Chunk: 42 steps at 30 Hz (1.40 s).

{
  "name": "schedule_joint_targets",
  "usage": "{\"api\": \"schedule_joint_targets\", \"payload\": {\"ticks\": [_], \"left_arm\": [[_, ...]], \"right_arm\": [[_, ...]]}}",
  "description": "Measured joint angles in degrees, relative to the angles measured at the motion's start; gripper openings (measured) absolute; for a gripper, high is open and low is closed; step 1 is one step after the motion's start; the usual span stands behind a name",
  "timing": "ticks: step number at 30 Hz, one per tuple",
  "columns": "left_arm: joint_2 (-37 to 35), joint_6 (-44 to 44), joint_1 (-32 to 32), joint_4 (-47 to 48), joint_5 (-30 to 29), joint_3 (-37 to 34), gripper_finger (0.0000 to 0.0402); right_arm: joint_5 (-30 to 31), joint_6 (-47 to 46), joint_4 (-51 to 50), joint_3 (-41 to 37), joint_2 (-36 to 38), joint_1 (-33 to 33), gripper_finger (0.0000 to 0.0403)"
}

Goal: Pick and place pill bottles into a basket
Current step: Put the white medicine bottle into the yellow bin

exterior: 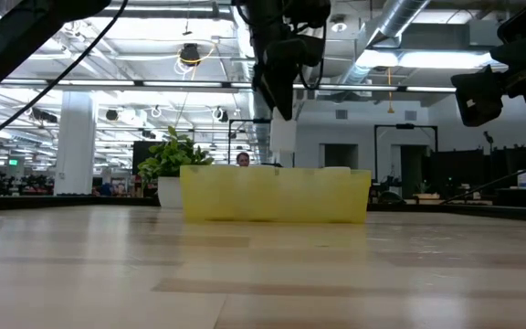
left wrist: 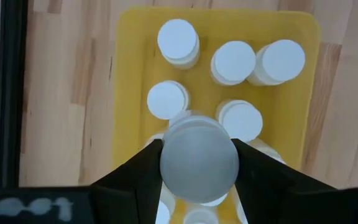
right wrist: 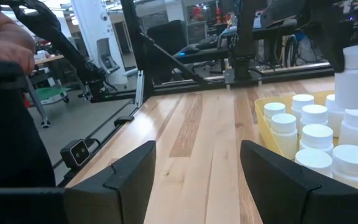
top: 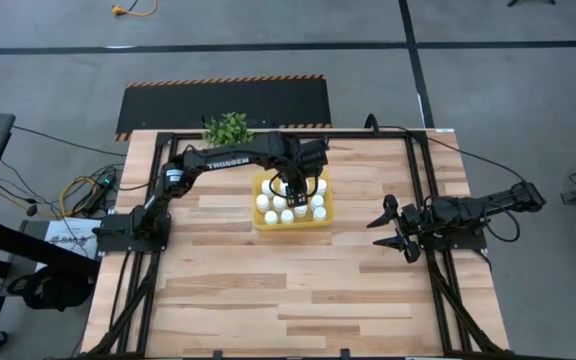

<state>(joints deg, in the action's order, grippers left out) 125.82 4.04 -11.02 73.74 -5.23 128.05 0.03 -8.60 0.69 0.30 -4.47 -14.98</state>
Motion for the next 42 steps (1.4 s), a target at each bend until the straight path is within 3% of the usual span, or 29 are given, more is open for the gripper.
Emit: {"api": "schedule_joint_targets", "payload": {"ticks": [29, 42], "left_arm": [[-1.4, -3.0, 1.0, 5.4, -0.2, 0.0, 0.0159], [-3.8, -6.9, 1.3, 9.0, -4.6, 0.0, 0.0160]], "right_arm": [[0.0, 0.0, 0.0, 0.0, 0.0, 0.0, 0.0226], [0.0, 0.0, 0.0, 0.0, 0.0, 0.0, 0.0226]]}}
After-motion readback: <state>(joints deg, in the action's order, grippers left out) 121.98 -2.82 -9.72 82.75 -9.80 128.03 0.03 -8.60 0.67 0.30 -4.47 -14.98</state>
